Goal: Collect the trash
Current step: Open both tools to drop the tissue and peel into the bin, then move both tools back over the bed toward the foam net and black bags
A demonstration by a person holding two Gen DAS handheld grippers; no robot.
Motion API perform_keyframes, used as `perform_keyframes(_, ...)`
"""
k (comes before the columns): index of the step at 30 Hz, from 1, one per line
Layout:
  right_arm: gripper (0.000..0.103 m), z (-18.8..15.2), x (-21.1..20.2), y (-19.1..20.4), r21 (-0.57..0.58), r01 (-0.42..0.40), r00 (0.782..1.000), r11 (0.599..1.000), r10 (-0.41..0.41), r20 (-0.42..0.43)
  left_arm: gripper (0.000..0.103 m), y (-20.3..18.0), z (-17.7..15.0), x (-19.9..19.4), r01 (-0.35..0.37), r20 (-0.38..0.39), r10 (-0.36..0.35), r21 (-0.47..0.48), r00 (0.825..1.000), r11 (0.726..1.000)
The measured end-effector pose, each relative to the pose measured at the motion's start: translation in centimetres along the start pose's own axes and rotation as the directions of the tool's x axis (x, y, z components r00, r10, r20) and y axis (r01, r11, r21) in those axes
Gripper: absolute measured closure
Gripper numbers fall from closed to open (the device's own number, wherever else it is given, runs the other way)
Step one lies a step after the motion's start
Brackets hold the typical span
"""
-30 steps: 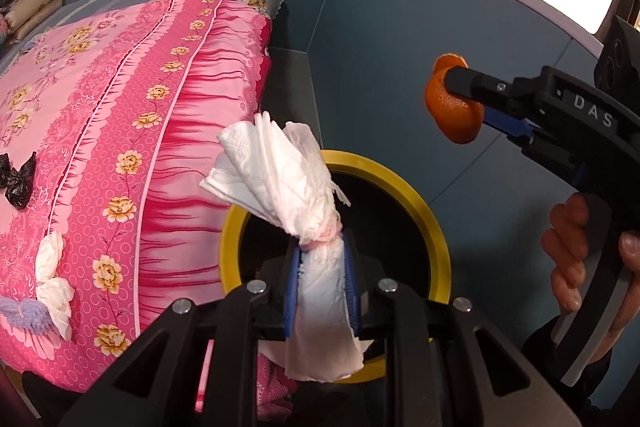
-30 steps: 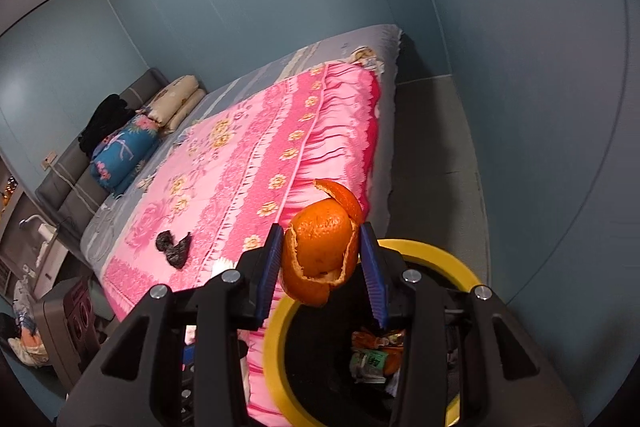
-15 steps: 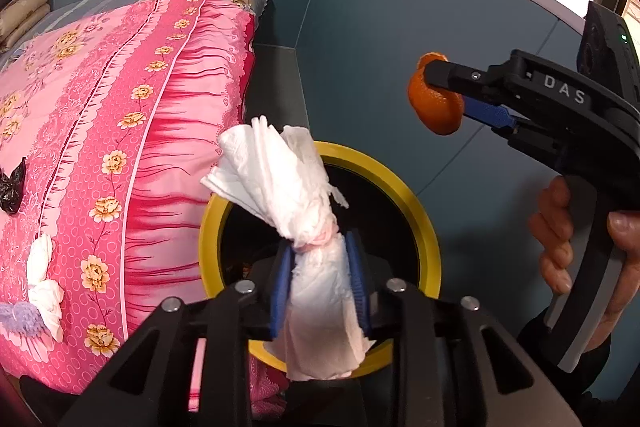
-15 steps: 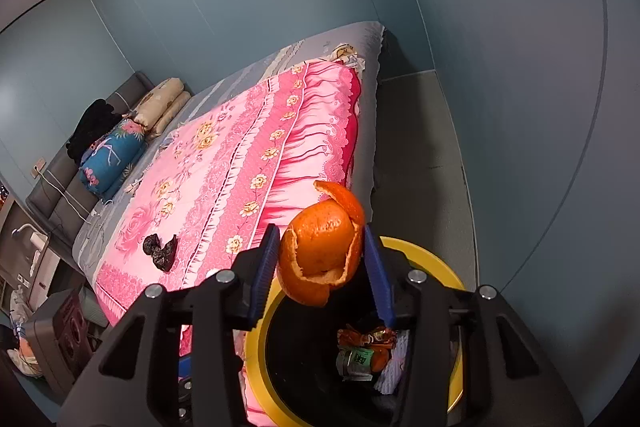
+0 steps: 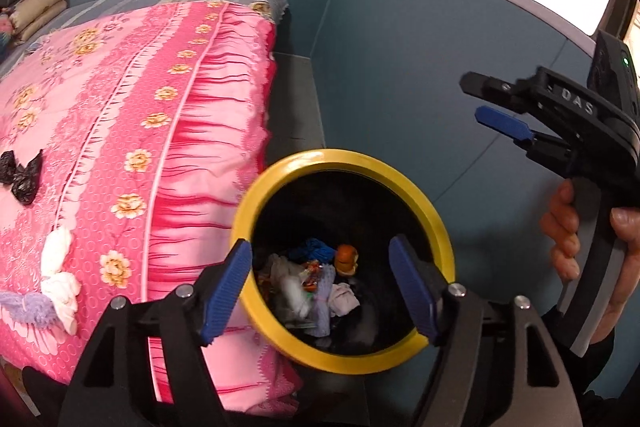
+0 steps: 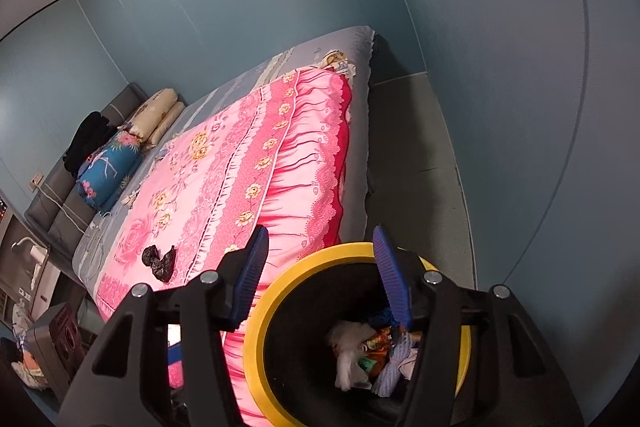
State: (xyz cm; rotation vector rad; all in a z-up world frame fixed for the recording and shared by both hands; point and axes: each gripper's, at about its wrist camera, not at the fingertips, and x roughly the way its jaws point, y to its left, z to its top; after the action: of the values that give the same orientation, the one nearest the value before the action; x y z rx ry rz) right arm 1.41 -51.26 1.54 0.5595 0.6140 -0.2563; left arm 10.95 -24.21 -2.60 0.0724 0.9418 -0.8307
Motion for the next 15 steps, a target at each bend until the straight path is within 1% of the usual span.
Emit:
perform_keyframes(3,0.049,-0.1,0.2,0.5,-0.016,-0.023,1.0,1.0,0.023,-0.003,0.031,1.3,-0.1,-0.8,-0.023,0.017,0.023,-0.022,1.0,0.999)
perform_keyframes(7,0.047,-0.1,0.6,2.2,-0.054,-0.057,0.998,0.997,0.057,-0.007,0.028,3.8,-0.3,-2.1,-0.068,0.043,0.07,-0.064,0.997,0.996)
perform_keyframes(10,0.045,-0.1,1.2,4.2,-0.092,-0.085,0.996,0.992,0.084,-0.017,0.026,5.9,-0.5,-3.3,-0.108,0.065,0.115,-0.102,0.991,0.989)
perform_keyframes(15,0.045,0.0,2.5,7.8,-0.155,-0.135,0.991,0.979,0.129,-0.045,0.026,9.2,-0.8,-5.3,-0.158,0.088,0.173,-0.16,0.981,0.974)
